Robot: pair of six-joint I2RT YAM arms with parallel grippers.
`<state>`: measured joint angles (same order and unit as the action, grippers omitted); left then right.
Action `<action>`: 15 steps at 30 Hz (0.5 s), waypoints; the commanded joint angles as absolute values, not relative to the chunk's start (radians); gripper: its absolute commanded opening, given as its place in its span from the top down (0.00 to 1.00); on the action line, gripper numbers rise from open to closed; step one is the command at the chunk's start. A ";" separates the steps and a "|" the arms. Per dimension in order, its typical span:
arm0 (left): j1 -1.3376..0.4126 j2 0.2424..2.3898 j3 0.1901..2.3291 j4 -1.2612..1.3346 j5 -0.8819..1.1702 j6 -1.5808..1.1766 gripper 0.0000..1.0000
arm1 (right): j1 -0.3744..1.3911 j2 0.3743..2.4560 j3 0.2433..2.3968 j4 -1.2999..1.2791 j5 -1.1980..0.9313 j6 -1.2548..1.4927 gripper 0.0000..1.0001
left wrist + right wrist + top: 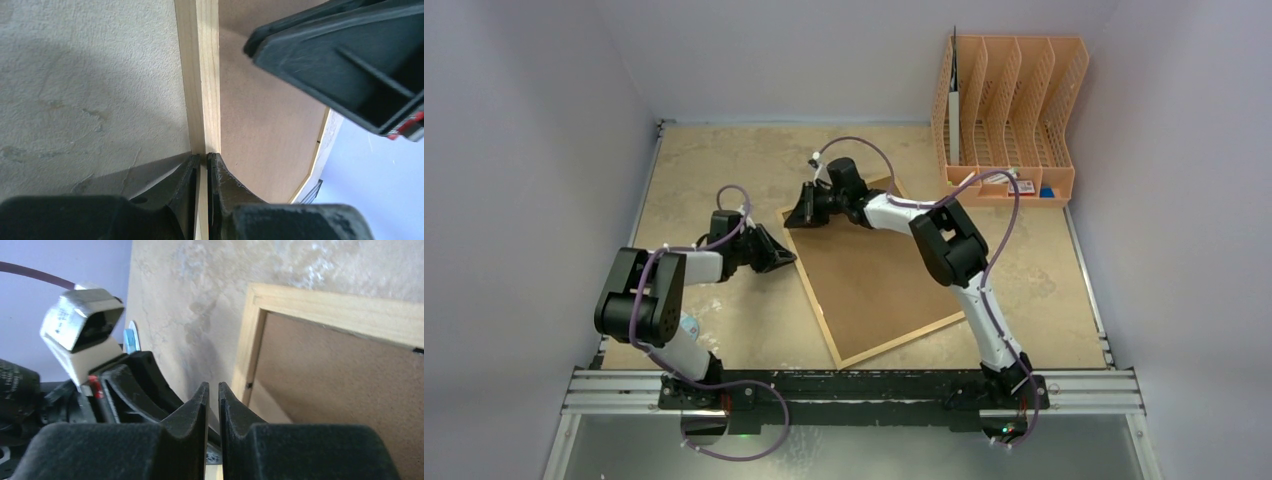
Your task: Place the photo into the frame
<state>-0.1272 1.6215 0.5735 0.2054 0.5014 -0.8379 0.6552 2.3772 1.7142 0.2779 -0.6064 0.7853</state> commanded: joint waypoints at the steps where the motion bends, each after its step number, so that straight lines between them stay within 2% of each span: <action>1: -0.144 1.658 0.500 -0.068 0.392 -0.791 0.90 | 0.657 2.382 1.744 0.229 -0.664 0.777 0.86; 15: -0.144 1.710 0.532 -0.100 0.379 -0.757 0.90 | 0.657 2.480 1.799 0.221 -0.646 0.769 0.95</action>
<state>-0.1314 1.6268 0.5922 0.1738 0.4908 -0.8455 0.6552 2.4523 1.7603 0.2382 -0.6506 0.7834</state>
